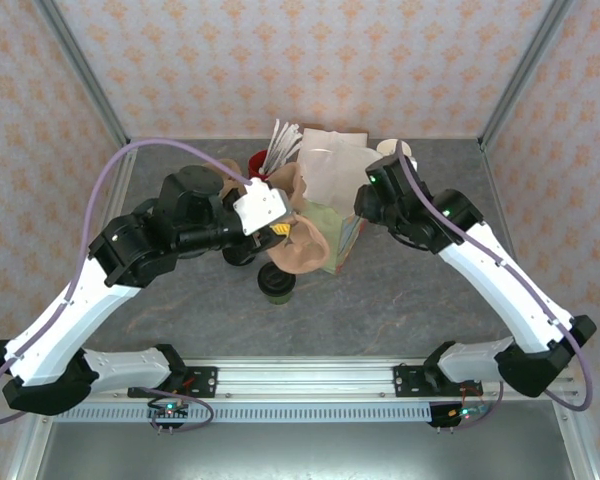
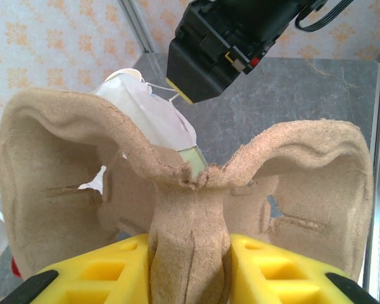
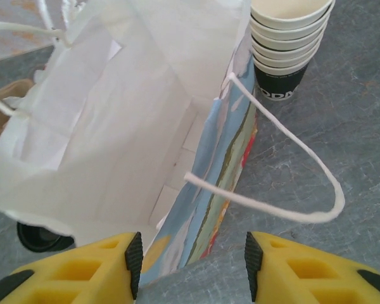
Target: Pack the takeout coffee
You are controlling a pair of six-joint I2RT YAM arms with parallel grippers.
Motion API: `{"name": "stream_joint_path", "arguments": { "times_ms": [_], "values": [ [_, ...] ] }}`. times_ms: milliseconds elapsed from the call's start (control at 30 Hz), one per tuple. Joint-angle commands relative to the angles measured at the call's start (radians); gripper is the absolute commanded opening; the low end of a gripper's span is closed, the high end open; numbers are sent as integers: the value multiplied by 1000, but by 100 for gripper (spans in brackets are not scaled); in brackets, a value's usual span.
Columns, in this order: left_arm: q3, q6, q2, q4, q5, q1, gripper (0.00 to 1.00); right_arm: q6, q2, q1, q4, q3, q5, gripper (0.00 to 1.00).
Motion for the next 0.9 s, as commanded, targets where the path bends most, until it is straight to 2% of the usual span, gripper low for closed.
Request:
{"name": "stream_joint_path", "arguments": {
  "times_ms": [0, 167, 700, 800, 867],
  "values": [
    [-9, -25, -20, 15, -31, -3, 34, 19, 25, -11, 27, 50, 51, 50],
    [-2, -31, -29, 16, -18, -4, 34, 18, 64, -24, 24, 57, 88, 56],
    [48, -47, -26, 13, 8, -3, 34, 23, 148, -79, 76, 25, -3, 54],
    [69, -63, -17, 15, 43, -3, 34, 18, 151, -81, 81, 19, -12, 48],
    [97, -75, -4, -1, 90, -4, 35, 8, 151, -82, 79, 20, -14, 38]
  ]
}}
